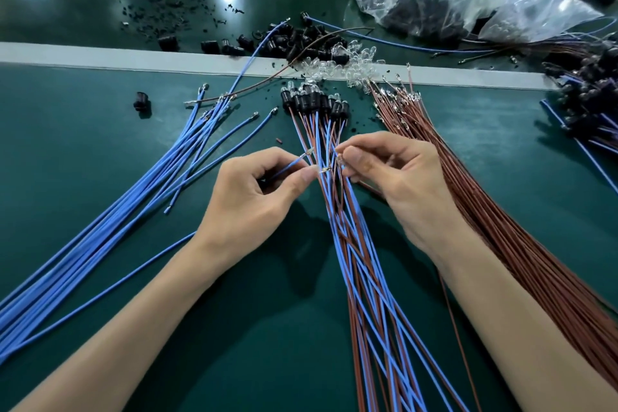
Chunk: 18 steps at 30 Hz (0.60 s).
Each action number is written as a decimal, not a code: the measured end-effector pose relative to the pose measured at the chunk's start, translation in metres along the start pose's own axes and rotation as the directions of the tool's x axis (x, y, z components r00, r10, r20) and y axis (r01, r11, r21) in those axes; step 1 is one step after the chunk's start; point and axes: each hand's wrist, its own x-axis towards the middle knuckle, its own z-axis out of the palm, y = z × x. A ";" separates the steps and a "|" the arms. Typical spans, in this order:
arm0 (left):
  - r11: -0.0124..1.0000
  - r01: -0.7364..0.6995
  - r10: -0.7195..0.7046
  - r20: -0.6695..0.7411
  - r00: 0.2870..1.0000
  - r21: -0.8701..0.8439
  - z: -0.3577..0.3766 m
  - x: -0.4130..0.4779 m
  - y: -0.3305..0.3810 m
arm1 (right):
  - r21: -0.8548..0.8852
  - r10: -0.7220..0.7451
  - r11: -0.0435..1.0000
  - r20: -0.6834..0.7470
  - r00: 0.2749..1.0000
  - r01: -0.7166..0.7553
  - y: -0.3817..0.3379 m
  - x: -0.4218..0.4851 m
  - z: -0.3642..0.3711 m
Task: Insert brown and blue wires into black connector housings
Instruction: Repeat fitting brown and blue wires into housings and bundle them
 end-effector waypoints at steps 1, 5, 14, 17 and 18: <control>1.000 0.007 -0.007 -0.003 1.000 -0.020 0.000 0.000 0.001 | 0.037 0.021 0.999 -0.012 1.000 -0.021 0.001 0.000 -0.001; 0.999 0.024 -0.024 0.003 1.000 -0.036 -0.002 0.000 0.002 | -0.003 0.003 1.000 0.015 1.000 -0.003 0.002 -0.002 0.005; 1.000 0.014 -0.013 0.031 0.999 -0.017 -0.003 0.000 0.002 | -0.037 0.028 0.999 0.053 0.998 -0.026 0.001 -0.004 0.013; 1.000 0.008 -0.007 0.031 0.999 -0.007 -0.004 0.000 0.000 | -0.050 0.034 0.998 0.054 0.998 -0.031 0.002 -0.004 0.012; 1.000 0.004 -0.004 0.032 0.999 -0.005 -0.004 0.000 0.000 | -0.054 0.038 0.998 0.060 0.998 -0.035 0.002 -0.004 0.012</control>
